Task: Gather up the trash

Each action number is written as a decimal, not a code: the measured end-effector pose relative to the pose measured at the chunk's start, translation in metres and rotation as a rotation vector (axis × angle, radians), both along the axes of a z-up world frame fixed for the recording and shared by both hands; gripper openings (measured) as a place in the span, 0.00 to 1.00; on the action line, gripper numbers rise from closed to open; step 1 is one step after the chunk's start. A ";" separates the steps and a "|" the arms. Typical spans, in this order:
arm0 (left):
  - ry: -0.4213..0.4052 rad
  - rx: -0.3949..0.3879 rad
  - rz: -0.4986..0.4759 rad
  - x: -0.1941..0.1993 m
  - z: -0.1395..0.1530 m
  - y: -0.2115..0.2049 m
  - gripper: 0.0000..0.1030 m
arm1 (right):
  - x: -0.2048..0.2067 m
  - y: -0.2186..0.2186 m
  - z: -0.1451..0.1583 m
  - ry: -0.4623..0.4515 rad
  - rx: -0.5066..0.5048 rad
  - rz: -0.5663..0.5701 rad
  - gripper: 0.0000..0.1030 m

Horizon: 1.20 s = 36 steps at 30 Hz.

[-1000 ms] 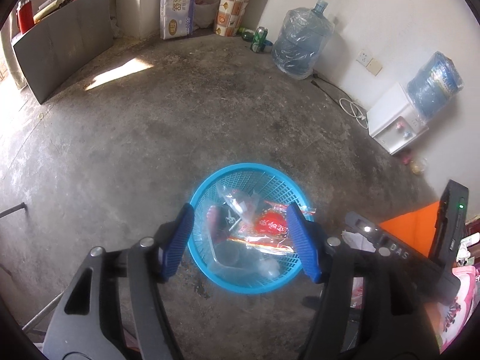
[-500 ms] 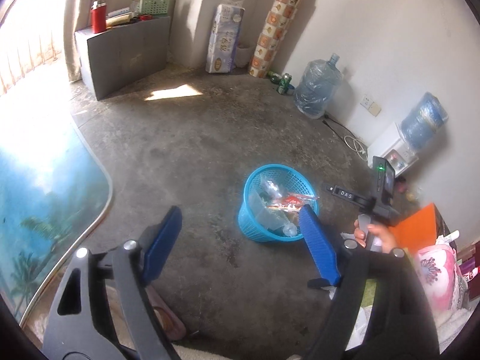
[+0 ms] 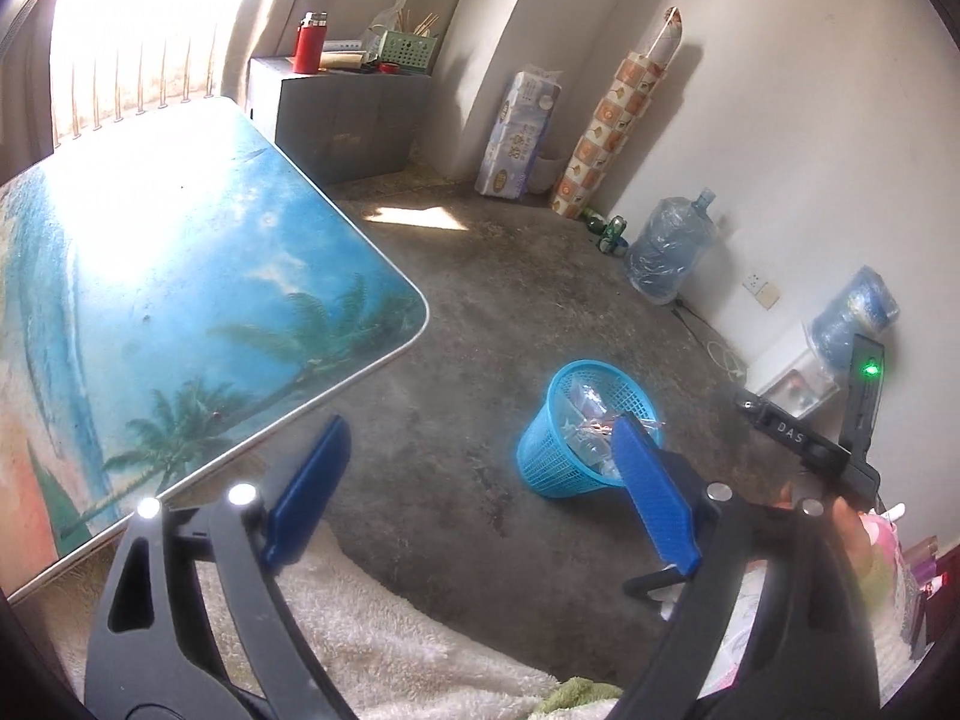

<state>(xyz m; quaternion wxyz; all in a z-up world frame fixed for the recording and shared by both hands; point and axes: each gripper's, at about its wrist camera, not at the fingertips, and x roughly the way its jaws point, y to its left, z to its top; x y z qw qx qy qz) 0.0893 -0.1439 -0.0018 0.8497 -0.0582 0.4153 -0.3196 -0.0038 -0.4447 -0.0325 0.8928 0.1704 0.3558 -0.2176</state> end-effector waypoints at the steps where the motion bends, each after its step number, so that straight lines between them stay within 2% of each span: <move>1: -0.005 -0.005 -0.010 -0.001 0.001 -0.001 0.87 | -0.004 0.018 0.009 -0.011 -0.021 0.017 0.94; 3: -0.029 0.000 -0.014 -0.006 0.005 -0.005 0.89 | -0.010 0.050 0.019 -0.034 -0.028 0.033 0.94; 6: -0.090 0.013 0.011 -0.013 0.012 -0.002 0.92 | -0.014 0.092 0.022 -0.013 -0.015 0.035 0.94; 10: -0.147 0.035 0.036 -0.024 0.011 0.011 0.92 | -0.012 0.132 0.017 0.046 -0.037 -0.031 0.94; 14: -0.158 0.088 0.049 -0.029 0.004 0.022 0.92 | -0.009 0.155 0.021 0.042 -0.086 -0.105 0.94; 23: -0.213 0.184 0.205 -0.035 0.010 0.059 0.92 | -0.006 0.191 0.041 -0.013 -0.245 -0.147 0.94; 27: -0.210 0.199 0.255 -0.036 0.014 0.066 0.92 | -0.006 0.200 0.042 0.004 -0.287 -0.168 0.94; 31: -0.240 0.226 0.329 -0.035 0.018 0.070 0.92 | -0.009 0.206 0.046 0.004 -0.333 -0.170 0.94; 36: -0.263 0.267 0.407 -0.036 0.027 0.078 0.92 | -0.008 0.212 0.049 -0.002 -0.342 -0.163 0.94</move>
